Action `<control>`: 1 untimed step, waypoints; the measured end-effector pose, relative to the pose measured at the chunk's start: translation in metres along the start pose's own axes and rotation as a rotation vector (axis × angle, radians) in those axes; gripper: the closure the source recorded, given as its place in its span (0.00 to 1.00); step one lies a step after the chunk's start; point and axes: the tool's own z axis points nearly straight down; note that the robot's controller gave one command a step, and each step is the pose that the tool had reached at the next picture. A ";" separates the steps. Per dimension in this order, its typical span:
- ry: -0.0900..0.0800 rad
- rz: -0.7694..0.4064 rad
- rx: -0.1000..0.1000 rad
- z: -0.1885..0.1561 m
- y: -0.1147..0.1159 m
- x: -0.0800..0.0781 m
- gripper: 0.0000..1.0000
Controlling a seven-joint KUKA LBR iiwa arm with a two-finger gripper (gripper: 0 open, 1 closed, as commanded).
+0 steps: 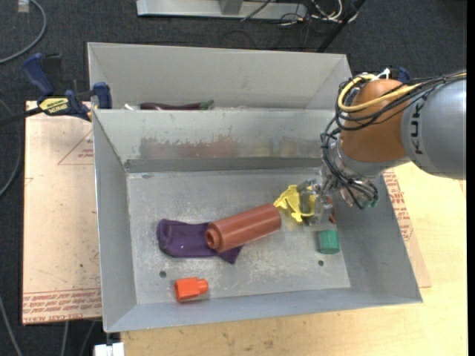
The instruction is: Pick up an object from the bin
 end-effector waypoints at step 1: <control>-0.004 -0.054 0.000 -0.095 -0.013 -0.006 1.00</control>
Offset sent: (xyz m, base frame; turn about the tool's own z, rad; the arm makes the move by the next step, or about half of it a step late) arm 0.0000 0.0000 0.0000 0.0000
